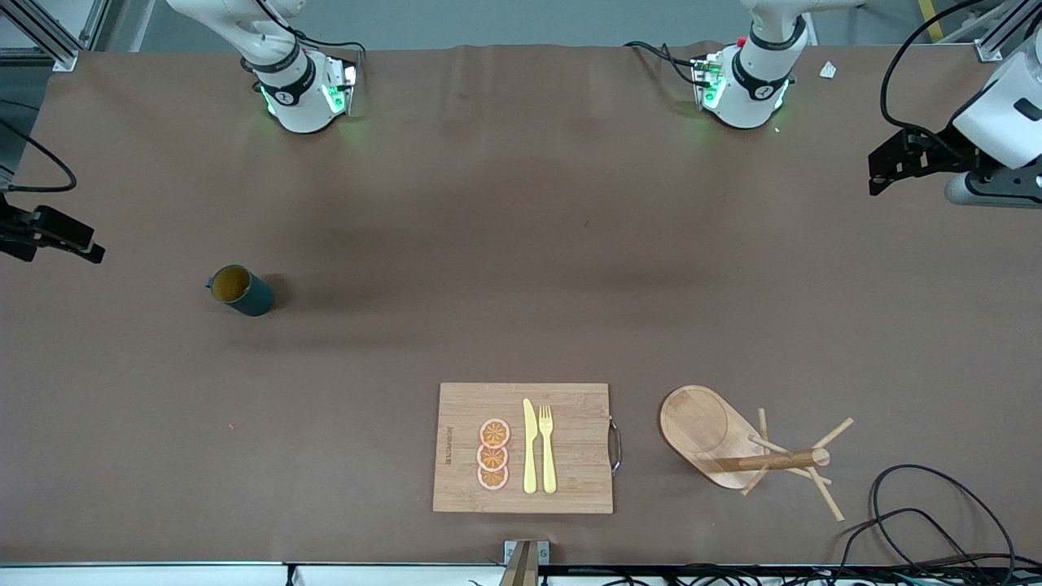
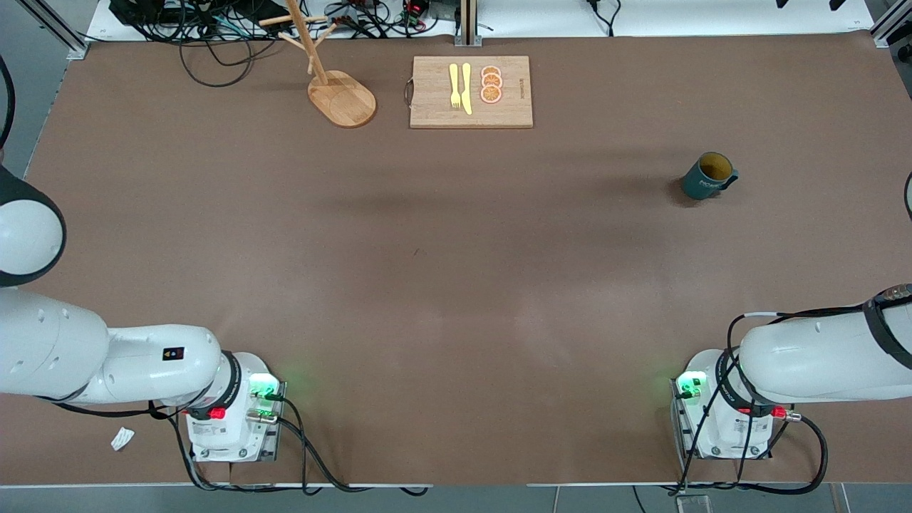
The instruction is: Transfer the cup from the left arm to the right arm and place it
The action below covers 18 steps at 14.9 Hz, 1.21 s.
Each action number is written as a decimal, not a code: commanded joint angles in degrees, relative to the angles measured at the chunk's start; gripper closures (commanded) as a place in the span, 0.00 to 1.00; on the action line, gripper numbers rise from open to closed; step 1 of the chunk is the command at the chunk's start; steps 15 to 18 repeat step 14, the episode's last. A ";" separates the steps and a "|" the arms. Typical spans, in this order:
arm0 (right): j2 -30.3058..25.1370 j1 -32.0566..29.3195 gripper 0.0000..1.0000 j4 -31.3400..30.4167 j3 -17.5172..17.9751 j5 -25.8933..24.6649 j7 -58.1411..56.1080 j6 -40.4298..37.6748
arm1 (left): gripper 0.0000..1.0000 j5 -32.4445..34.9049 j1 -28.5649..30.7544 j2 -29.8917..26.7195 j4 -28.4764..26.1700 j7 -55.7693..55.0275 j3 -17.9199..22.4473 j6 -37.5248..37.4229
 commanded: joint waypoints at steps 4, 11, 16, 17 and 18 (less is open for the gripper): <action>-0.25 0.71 0.00 4.12 0.05 -2.49 5.28 -0.89 | 0.00 0.26 -0.04 0.03 0.94 0.58 -0.13 -0.81; -0.52 1.94 0.00 4.03 -0.21 -5.13 0.19 -2.29 | 0.00 -0.09 -0.31 0.03 0.94 0.67 -0.57 -0.90; -0.52 2.12 0.00 4.03 -0.03 -6.45 -0.08 -2.47 | 0.00 -1.23 -0.22 0.03 0.94 0.06 -0.83 -1.25; -0.52 2.12 0.00 4.03 -0.03 -6.45 -0.08 -2.47 | 0.00 -1.23 -0.22 0.03 0.94 0.06 -0.83 -1.25; -0.52 2.12 0.00 4.03 -0.03 -6.45 -0.08 -2.47 | 0.00 -1.23 -0.22 0.03 0.94 0.06 -0.83 -1.25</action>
